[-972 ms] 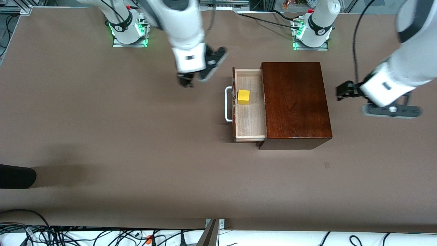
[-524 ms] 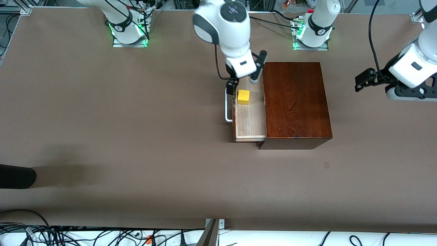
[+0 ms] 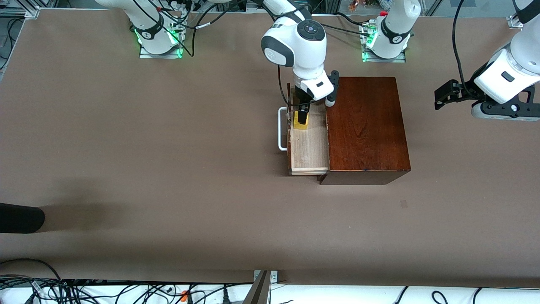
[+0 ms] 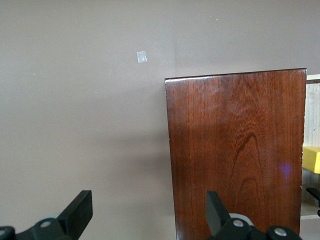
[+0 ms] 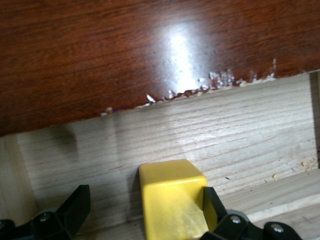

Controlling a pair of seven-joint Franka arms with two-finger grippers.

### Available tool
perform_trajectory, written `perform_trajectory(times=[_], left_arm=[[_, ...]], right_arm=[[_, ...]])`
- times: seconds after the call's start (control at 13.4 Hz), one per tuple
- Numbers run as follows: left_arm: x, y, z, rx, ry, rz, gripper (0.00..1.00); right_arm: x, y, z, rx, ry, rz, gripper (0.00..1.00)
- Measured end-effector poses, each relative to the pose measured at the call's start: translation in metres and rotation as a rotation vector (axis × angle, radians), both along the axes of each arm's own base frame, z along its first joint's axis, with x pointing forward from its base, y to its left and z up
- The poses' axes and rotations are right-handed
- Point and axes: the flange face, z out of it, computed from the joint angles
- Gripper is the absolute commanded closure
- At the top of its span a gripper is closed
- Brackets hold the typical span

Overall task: Open drawer, take yellow block, close drawer
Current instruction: 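Lower the right gripper over the yellow cube in the drawer, then close the right gripper on the yellow cube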

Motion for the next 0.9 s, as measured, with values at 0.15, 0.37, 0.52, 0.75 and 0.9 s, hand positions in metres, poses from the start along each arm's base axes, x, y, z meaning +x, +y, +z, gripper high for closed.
perform_trajectory(times=[0.15, 0.37, 0.52, 0.75, 0.9], left_arm=[[0.0, -0.001, 0.0, 0.0, 0.0, -0.003, 0.0], [0.0, -0.002, 0.0, 0.0, 0.0, -0.006, 0.0], [0.0, -0.002, 0.0, 0.0, 0.0, -0.006, 0.0], [0.0, -0.003, 0.0, 0.0, 0.0, -0.007, 0.0], [0.0, -0.005, 0.0, 0.0, 0.0, -0.011, 0.0]], right_arm=[[0.004, 0.0, 0.007, 0.007, -0.011, 0.006, 0.0], [0.008, -0.001, 0.01, 0.007, -0.019, 0.019, 0.0], [0.011, -0.004, 0.007, 0.001, -0.019, 0.018, 0.0], [0.014, -0.006, -0.006, -0.016, -0.01, 0.014, 0.0], [0.015, -0.006, -0.019, -0.03, -0.002, 0.014, 0.25]])
